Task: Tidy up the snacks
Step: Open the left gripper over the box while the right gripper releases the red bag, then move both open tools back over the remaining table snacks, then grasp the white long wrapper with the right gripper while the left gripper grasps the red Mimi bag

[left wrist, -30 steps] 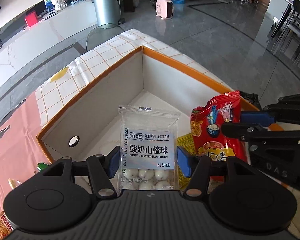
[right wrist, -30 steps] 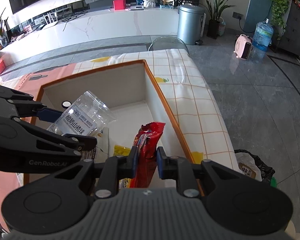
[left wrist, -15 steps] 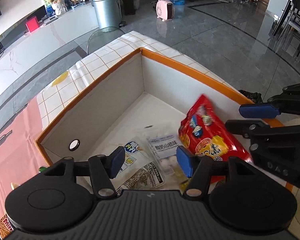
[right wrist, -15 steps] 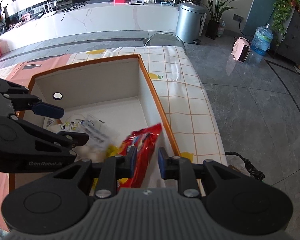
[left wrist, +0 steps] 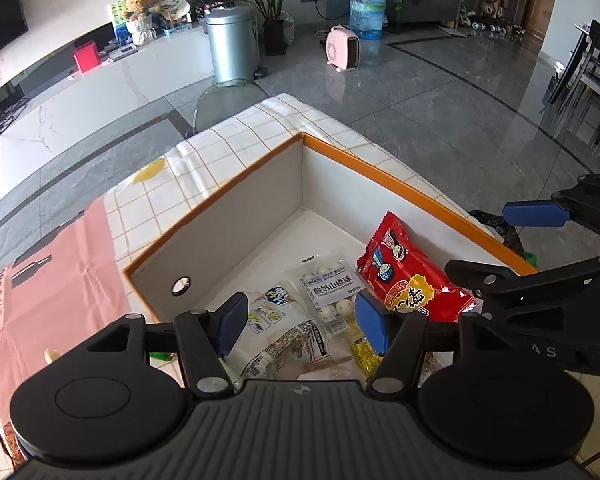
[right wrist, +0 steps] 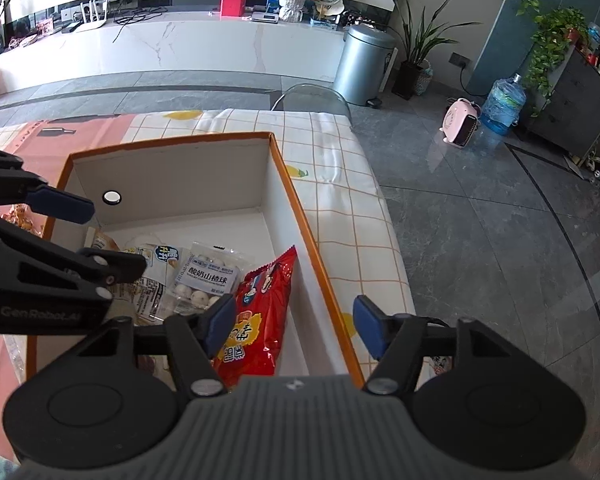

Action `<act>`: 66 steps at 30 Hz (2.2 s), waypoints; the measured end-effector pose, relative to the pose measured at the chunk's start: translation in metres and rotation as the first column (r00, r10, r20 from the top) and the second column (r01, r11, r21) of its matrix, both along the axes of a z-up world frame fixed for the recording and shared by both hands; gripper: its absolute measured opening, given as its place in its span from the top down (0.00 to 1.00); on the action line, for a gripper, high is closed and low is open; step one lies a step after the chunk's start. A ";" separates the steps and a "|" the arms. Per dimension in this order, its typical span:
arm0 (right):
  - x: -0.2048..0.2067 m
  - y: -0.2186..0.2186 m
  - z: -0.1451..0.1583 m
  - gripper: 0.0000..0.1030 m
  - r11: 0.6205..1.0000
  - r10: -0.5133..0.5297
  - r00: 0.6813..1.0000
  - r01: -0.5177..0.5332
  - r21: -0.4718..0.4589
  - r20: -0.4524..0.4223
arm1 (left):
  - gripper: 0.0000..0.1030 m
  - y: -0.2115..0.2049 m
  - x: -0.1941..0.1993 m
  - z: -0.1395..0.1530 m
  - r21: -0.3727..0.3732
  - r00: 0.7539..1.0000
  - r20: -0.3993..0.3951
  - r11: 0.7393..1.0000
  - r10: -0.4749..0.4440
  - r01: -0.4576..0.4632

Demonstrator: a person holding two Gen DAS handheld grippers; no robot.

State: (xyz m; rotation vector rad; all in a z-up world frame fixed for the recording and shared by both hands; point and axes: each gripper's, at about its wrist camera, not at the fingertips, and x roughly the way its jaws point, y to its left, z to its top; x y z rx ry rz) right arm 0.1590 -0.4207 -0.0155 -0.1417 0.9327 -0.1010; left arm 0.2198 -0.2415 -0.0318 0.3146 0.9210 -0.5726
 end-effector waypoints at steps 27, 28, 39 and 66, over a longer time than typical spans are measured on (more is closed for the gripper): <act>-0.104 0.157 0.037 0.19 0.959 0.005 0.968 -0.075 0.273 0.250 | 0.28 0.188 -0.100 0.049 -0.081 0.916 0.156 0.929 0.371 -0.362; -0.106 0.165 0.034 0.18 0.958 0.007 0.969 -0.077 0.277 0.248 | 0.28 0.194 -0.102 0.047 -0.074 0.912 0.153 0.925 0.380 -0.373; -0.104 0.214 -0.028 0.13 0.966 0.059 0.992 -0.084 0.245 0.108 | 0.28 0.259 -0.117 0.009 -0.068 0.903 -0.004 0.901 0.429 -0.428; -0.014 0.242 -0.129 0.05 0.928 0.370 0.919 -0.359 0.098 -0.135 | 0.26 0.289 -0.053 -0.050 -0.117 0.865 -0.172 0.862 0.472 -0.493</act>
